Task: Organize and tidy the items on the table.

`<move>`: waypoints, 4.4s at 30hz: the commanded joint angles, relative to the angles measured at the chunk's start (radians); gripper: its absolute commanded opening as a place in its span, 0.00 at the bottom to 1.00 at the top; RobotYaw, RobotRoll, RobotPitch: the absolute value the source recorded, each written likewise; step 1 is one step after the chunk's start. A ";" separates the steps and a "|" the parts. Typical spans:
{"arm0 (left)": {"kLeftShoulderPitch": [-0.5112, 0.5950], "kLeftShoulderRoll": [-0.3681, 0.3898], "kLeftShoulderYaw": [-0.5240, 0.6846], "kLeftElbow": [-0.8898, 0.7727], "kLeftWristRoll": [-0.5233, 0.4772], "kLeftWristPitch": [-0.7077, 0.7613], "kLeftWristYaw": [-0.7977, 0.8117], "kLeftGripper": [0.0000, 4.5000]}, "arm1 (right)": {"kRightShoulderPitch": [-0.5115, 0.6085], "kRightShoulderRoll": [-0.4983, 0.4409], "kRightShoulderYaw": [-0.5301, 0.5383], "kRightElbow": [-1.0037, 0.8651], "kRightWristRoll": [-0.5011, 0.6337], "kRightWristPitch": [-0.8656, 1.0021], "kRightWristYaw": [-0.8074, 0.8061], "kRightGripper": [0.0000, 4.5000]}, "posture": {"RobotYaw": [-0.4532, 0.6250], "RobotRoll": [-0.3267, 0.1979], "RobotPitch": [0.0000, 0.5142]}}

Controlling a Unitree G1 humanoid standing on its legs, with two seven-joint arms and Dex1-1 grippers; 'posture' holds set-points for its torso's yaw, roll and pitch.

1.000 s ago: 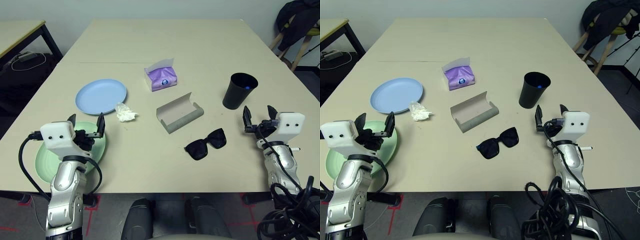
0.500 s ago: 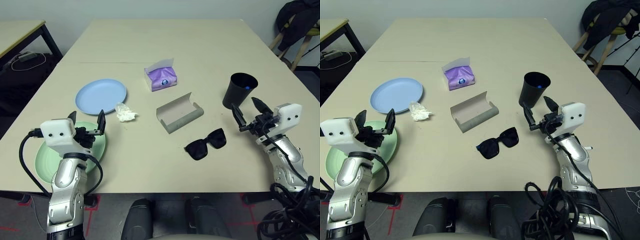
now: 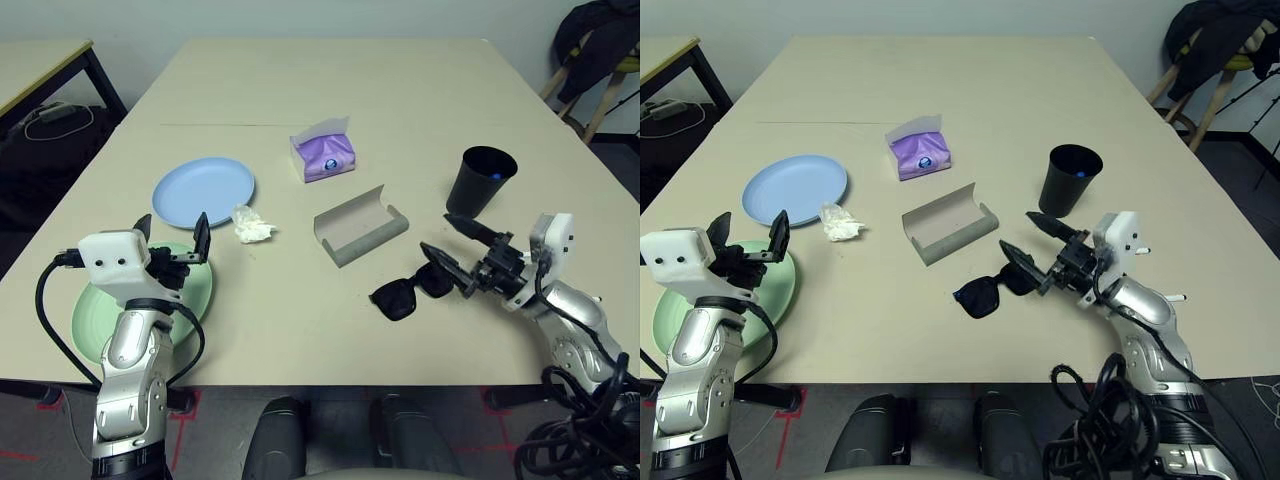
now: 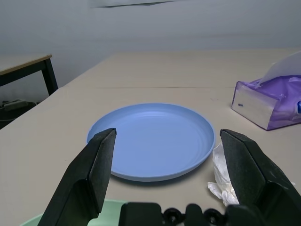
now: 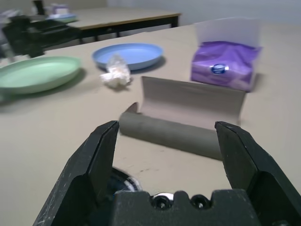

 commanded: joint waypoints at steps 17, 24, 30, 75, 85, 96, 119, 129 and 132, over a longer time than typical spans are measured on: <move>-0.014 0.018 -0.023 0.027 0.007 0.011 -0.023 1.00 | 0.021 -0.075 0.068 0.073 -0.041 -0.170 0.294 1.00 | 0.52 0.62 0.10; -0.031 0.023 -0.027 0.028 0.000 0.031 -0.030 1.00 | 0.029 -0.069 0.069 0.092 -0.033 -0.217 0.333 1.00 | 0.51 0.62 0.10; -0.044 0.025 -0.026 0.030 0.000 0.036 -0.032 1.00 | 0.030 -0.062 0.061 0.093 -0.019 -0.222 0.334 1.00 | 0.51 0.62 0.10; 0.079 0.387 0.259 0.247 0.020 0.295 -0.159 1.00 | 0.020 -0.073 0.061 0.086 0.007 -0.212 0.348 1.00 | 0.53 0.62 0.15; 0.054 0.404 0.264 0.250 -0.045 0.532 -0.182 1.00 | 0.025 -0.078 0.059 0.088 0.000 -0.221 0.349 1.00 | 0.53 0.62 0.16; 0.013 0.409 0.268 0.221 -0.131 0.754 -0.221 0.96 | 0.022 -0.074 0.062 0.103 -0.015 -0.249 0.347 1.00 | 0.53 0.62 0.16; -0.179 0.476 0.288 0.183 -0.234 0.858 -0.275 0.00 | 0.050 -0.054 0.048 0.093 -0.008 -0.242 0.258 1.00 | 0.51 0.62 0.17; -0.238 0.505 0.283 0.152 -0.276 0.906 -0.295 0.00 | 0.079 -0.043 0.048 0.075 -0.009 -0.240 0.205 1.00 | 0.50 0.62 0.17; -0.249 0.530 0.296 0.144 -0.304 0.924 -0.320 0.00 | 0.082 -0.045 0.050 0.073 -0.011 -0.242 0.201 1.00 | 0.50 0.62 0.17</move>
